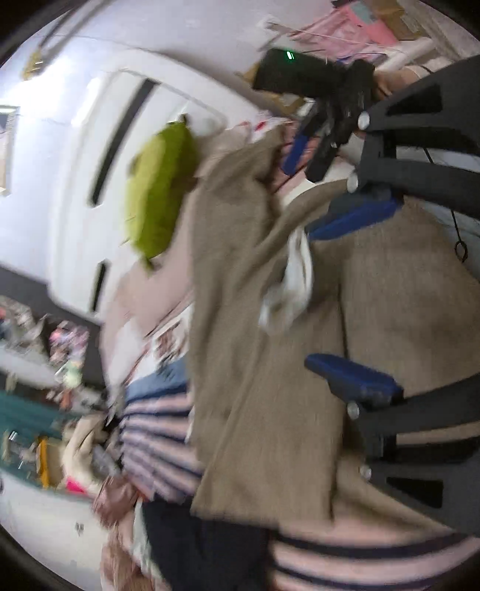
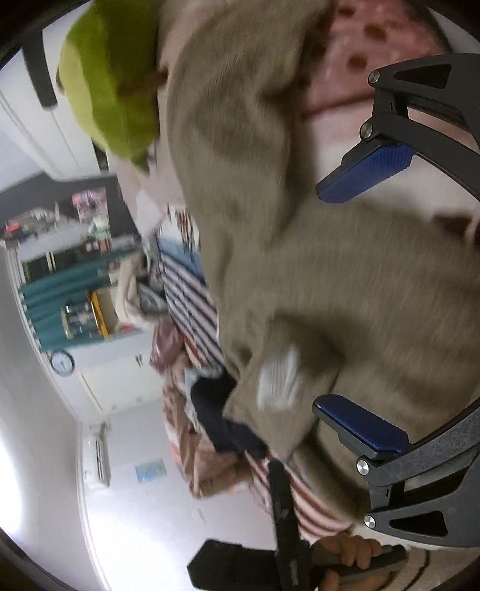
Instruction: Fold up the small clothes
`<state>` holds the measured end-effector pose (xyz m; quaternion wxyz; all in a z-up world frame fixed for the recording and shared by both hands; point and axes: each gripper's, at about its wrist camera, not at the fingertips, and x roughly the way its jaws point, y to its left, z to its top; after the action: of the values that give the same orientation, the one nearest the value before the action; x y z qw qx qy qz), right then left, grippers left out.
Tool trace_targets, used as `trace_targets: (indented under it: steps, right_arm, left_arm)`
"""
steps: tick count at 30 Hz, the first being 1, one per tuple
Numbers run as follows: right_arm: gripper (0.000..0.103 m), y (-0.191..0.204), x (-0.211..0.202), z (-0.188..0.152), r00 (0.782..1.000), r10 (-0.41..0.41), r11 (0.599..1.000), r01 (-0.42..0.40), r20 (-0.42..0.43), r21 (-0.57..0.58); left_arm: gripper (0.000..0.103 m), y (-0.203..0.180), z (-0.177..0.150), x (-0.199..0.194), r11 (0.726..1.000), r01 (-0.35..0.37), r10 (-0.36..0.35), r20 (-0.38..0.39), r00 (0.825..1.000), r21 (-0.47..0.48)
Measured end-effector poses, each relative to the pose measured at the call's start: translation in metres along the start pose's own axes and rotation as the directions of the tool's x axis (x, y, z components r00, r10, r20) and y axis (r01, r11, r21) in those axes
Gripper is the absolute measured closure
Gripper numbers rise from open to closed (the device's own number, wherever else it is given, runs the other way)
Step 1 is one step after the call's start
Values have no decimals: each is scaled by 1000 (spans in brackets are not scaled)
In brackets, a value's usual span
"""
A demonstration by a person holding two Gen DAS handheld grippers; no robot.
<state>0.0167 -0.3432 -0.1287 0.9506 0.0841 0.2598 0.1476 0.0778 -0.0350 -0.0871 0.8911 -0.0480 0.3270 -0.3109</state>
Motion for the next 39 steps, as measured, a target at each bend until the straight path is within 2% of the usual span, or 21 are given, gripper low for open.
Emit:
trace_targets:
  steps: [2,5,7,9,10,11,12,13,14,15,16,17,20,21,22,23,27,29,31,35,39]
  right_arm:
    - [0,18,16,6,999,48,998,-49,-16,-43]
    - [0,39,44,15,997,53,992,-59,-53,-109]
    - [0,50,75,19,991,-47,984,23,-128,-179]
    - [0,51,99,20,968,-175,966,135,-179,-219]
    - [0,49,107,20,957,-221,958,177,-189,-225]
    - [0,45,113,20,944,-266,950,222,-195,-221]
    - [0,37,116,19,935,-291,947,252,-202,-199]
    - [0,33,116,18,936,-283,952,248,-208,-178]
    - [0,27,114,16,946,-238,967,211,-221,-139]
    - [7,25,113,15,951,-197,978,174,-236,-117]
    - [23,23,112,12,955,-137,989,116,-263,-94]
    - [30,22,112,10,955,-110,992,89,-274,-87]
    - [60,30,108,7,952,-141,985,109,-271,-131]
    - [76,31,106,7,952,-159,981,124,-262,-147]
    - [93,32,104,8,953,-172,979,137,-251,-152]
    - [97,30,100,10,953,-190,976,158,-235,-148]
    - [99,27,91,23,967,-155,985,136,-202,-107]
    - [100,30,85,29,970,-170,981,150,-176,-122]
    - [100,32,78,36,974,-172,981,156,-145,-115]
    - [101,34,61,52,980,-186,978,177,-74,-108]
    - [101,30,46,66,985,-166,983,161,-52,-89]
  left_arm:
    - [34,23,-3,-31,997,-76,78,51,996,-27]
    - [33,69,-12,-63,969,-233,238,66,969,-81]
    - [33,101,-21,-69,948,-306,310,33,950,-92]
    - [33,127,-31,-60,933,-349,348,-31,937,-83]
    - [34,142,-38,-53,930,-359,353,-77,932,-79]
    - [35,151,-43,-47,937,-338,329,-105,939,-89]
    - [38,160,-47,-44,950,-293,280,-120,952,-109]
    - [41,165,-52,-37,968,-206,189,-124,974,-143]
    - [42,169,-54,-34,976,-149,130,-123,984,-161]
    - [45,170,-55,-27,980,-105,84,-128,988,-168]
    - [48,168,-56,-19,983,-93,71,-139,988,-159]
    - [51,165,-55,-13,986,-83,61,-149,987,-145]
    - [66,150,-50,4,994,-16,-1,-158,987,-108]
    - [73,144,-48,7,996,-15,0,-156,988,-93]
    - [89,140,-46,10,997,-38,26,-156,987,-72]
    - [96,140,-45,11,996,-71,61,-157,986,-62]
    - [97,152,-37,-6,977,-183,175,-79,981,-107]
    - [98,162,-37,-23,948,-295,292,-46,955,-120]
    - [98,169,-39,-28,921,-373,370,-48,928,-108]
    - [97,176,-46,-18,902,-425,420,-80,904,-74]
    - [97,179,-43,-7,846,-534,532,-70,844,-6]
